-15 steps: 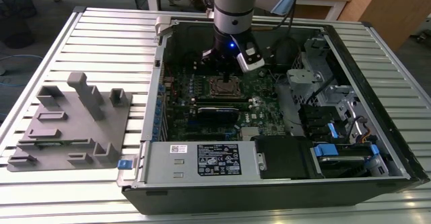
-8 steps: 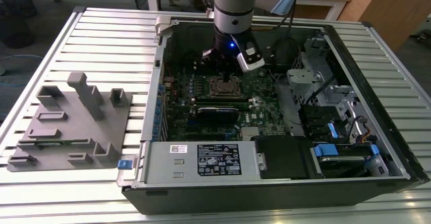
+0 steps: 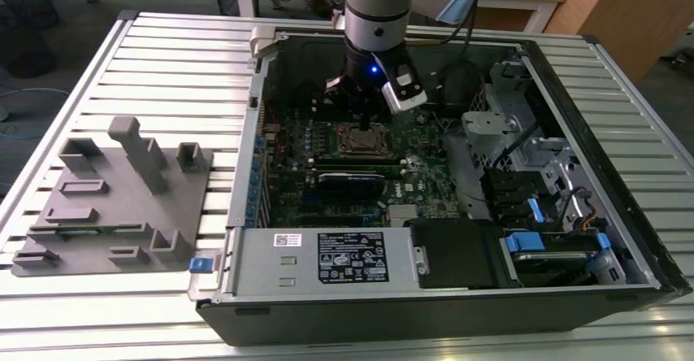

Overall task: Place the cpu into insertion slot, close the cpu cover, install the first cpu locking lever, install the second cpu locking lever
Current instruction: 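Install the second cpu locking lever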

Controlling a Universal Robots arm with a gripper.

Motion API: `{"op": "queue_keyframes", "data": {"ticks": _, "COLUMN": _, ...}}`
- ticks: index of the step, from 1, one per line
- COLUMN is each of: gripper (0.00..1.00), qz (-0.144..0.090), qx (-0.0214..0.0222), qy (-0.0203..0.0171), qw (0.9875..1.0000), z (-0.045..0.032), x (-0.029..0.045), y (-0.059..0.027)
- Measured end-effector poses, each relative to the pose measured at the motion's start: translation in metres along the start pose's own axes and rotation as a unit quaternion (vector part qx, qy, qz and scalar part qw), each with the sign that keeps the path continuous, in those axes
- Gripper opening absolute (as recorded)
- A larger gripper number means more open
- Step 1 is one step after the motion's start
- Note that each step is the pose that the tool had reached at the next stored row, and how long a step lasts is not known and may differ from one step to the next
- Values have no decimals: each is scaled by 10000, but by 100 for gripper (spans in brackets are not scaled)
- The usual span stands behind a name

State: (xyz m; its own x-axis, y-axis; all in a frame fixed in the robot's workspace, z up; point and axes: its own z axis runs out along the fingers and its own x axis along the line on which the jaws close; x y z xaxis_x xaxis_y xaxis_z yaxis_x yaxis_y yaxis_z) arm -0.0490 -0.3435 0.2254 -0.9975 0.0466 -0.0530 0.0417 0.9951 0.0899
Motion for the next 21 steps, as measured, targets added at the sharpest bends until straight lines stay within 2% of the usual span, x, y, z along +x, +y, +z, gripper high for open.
{"op": "queue_keyframes", "data": {"ticks": 3, "gripper": 11, "qz": 0, "qx": 0, "qy": 0, "qw": 10000, "z": -33, "x": -2, "y": 3}}
{"op": "queue_keyframes", "data": {"ticks": 21, "gripper": 11, "qz": -1, "qx": 0, "qy": 0, "qw": 10000, "z": -60, "x": -4, "y": -5}}
